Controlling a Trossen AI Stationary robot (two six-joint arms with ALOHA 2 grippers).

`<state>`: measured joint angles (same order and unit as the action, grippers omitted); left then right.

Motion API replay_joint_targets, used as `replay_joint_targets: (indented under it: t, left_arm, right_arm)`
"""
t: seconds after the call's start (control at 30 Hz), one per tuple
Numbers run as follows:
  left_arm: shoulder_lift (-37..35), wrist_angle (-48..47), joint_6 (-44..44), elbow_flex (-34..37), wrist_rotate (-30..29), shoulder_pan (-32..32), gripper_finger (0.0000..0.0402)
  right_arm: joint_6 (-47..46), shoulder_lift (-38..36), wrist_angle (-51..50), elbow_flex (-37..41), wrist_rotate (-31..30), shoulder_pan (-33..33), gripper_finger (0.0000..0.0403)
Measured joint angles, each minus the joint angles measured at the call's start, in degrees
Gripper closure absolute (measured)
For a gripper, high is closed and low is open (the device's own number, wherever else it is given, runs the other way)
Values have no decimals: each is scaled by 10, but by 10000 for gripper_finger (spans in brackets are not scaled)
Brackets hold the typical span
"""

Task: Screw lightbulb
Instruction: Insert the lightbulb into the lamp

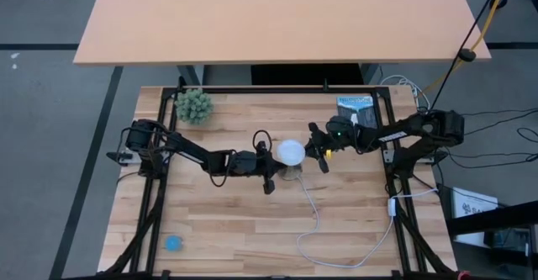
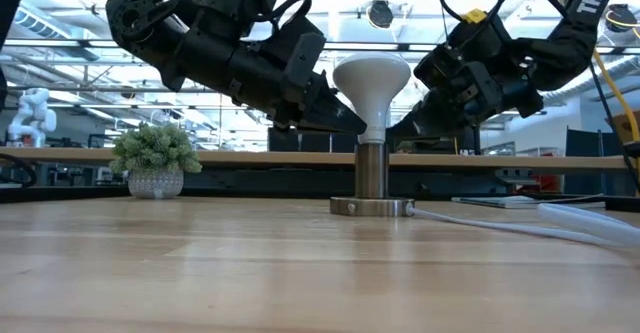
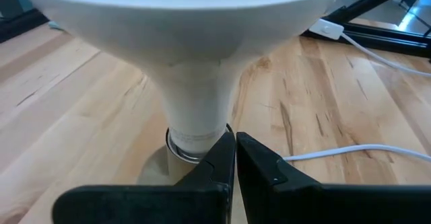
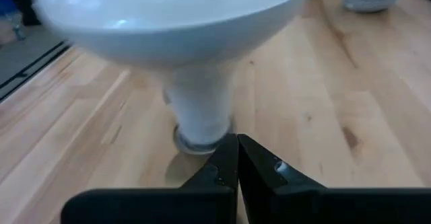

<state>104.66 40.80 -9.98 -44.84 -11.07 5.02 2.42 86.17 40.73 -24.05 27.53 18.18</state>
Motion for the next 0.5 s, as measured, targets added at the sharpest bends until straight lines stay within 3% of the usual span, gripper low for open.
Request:
replay_joint_targets:
  t: [0.5]
  left_arm:
    - [0,-4,0,0,-1,-1,383]
  right_arm:
    - [8,0,11,0,-22,-11,403]
